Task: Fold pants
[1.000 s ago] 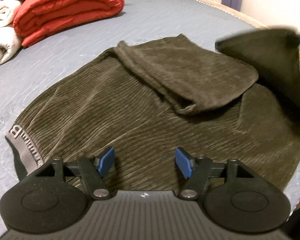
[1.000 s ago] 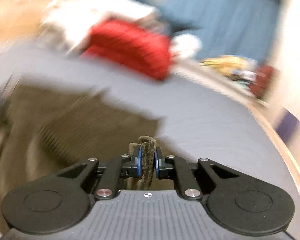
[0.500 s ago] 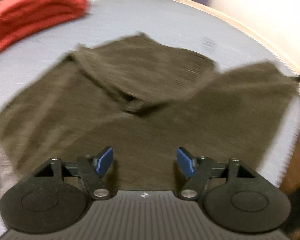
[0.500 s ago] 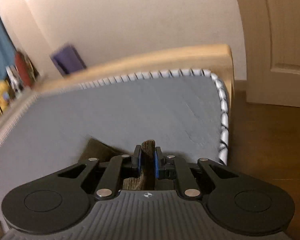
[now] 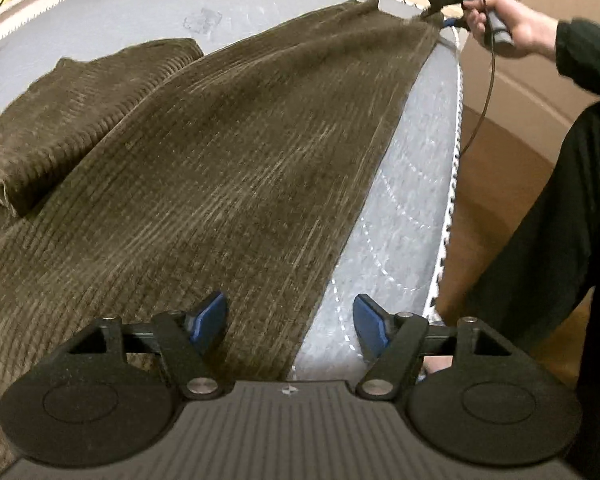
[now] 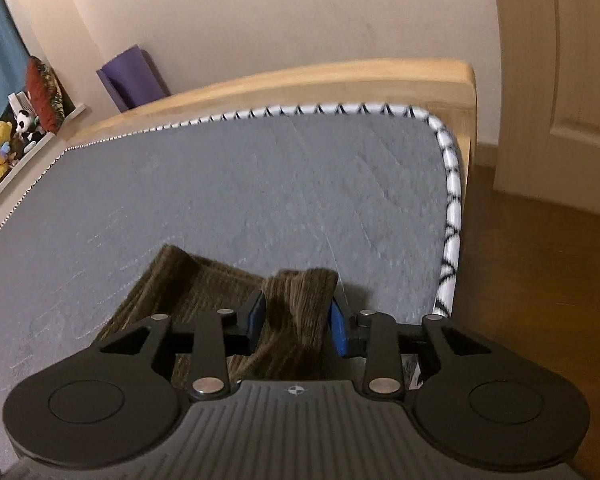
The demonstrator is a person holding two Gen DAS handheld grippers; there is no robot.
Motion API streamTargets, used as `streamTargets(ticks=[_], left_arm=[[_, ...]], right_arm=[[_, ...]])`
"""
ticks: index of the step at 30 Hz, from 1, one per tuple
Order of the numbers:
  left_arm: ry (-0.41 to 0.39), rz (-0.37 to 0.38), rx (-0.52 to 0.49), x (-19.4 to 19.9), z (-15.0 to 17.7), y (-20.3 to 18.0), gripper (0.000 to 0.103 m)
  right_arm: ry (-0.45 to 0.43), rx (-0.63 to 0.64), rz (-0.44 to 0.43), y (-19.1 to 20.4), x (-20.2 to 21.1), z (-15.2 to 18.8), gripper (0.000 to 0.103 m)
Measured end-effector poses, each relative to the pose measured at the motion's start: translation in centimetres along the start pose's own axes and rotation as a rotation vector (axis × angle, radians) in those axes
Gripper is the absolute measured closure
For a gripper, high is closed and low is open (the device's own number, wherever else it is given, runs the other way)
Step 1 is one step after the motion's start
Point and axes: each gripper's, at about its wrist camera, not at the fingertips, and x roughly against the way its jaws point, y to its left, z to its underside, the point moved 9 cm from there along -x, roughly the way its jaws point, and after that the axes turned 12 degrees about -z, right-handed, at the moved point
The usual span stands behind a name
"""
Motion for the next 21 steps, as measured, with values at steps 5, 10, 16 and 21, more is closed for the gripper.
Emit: streamTargets(ticks=[5,10,16,21], left_arm=[[0.014,0.018,0.084,0.9,-0.8,2.2,0.093],[-0.058,0.116,0.089,5.0,-1.0,2.9,0.095],[0.023,0.115,-0.074,3.2,1.8,0.1,0.065],[-0.174,0.21,0.114,8.0,-0.9,3.8,0.048]], right_arm=[[-0.026,-0.002,-0.042,0.4,0.7,-0.6,0.092],[-0.193,-0.088,-0.089,1.0,4.8,-3.1,0.092],[0.041,-0.309,0.203,-5.6,2.3,1.6,0.079],[-0.242,-0.06,0.253,-2.8,6.0,-3.6,0.063]])
